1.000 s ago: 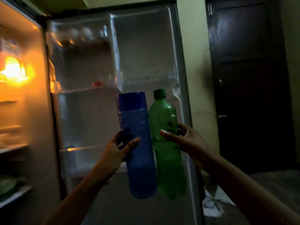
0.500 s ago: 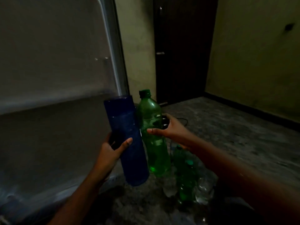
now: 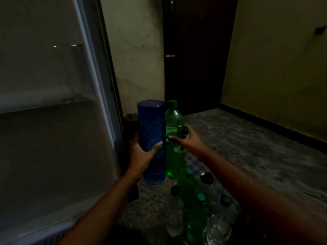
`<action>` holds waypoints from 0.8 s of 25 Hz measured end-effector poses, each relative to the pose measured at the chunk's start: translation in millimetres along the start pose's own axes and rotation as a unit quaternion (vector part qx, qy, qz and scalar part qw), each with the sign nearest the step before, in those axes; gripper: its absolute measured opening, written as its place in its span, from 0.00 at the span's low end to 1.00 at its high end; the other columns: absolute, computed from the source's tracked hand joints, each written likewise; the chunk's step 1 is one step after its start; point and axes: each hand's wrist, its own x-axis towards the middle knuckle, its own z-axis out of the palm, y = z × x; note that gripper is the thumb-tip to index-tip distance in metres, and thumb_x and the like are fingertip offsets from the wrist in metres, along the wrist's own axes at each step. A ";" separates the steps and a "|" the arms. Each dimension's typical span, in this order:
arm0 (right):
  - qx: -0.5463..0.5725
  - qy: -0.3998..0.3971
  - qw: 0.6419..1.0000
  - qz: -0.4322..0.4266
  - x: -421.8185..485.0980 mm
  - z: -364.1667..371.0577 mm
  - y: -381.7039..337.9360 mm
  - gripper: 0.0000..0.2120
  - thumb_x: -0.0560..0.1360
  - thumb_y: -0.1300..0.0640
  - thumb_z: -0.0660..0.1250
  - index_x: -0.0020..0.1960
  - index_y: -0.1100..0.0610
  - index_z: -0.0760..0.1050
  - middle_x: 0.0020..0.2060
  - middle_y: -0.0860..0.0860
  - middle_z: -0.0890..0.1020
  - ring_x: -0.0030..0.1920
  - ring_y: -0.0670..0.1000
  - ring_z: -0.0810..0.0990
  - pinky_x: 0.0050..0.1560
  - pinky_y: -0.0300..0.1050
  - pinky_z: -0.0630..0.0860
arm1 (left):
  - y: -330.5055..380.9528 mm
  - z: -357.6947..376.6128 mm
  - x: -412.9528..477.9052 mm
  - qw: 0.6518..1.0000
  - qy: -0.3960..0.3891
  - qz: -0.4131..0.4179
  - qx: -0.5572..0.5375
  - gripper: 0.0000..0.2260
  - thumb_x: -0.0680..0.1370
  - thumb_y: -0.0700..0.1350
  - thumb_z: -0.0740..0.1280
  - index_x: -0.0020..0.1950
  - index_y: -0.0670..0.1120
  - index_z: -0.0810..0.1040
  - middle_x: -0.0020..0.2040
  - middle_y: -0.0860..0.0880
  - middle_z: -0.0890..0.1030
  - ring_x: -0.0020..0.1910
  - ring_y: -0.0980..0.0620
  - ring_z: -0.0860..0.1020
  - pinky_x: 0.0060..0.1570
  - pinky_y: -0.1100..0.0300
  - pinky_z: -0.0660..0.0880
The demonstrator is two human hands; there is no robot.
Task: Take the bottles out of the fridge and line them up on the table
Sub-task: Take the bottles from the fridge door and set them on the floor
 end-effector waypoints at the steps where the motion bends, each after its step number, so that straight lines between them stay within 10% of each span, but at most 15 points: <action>1: 0.006 0.011 1.000 0.001 14.1 0.9 10.0 0.37 0.64 0.50 0.76 0.68 0.55 0.65 0.64 0.55 0.74 0.60 0.54 0.77 0.49 0.49 0.80 | -8.6 9.2 13.3 1.000 0.012 0.004 0.007 0.36 0.67 0.48 0.75 0.71 0.45 0.62 0.69 0.44 0.70 0.67 0.46 0.70 0.65 0.53 0.69; 13: 0.024 -0.079 0.996 0.036 91.9 51.0 126.4 0.38 0.66 0.62 0.76 0.69 0.60 0.58 0.66 0.59 0.71 0.64 0.56 0.72 0.64 0.51 0.72 | -151.9 55.4 58.7 0.985 0.103 -0.135 -0.032 0.39 0.67 0.37 0.74 0.71 0.42 0.56 0.69 0.43 0.68 0.67 0.47 0.68 0.63 0.55 0.67; 20: -0.036 -0.169 0.983 0.060 107.4 79.4 171.8 0.39 0.65 0.61 0.76 0.69 0.61 0.58 0.67 0.59 0.70 0.65 0.57 0.72 0.63 0.49 0.73 | -219.5 65.4 48.2 0.961 0.175 -0.199 -0.077 0.41 0.59 0.49 0.80 0.68 0.49 0.66 0.64 0.46 0.76 0.59 0.46 0.77 0.60 0.46 0.75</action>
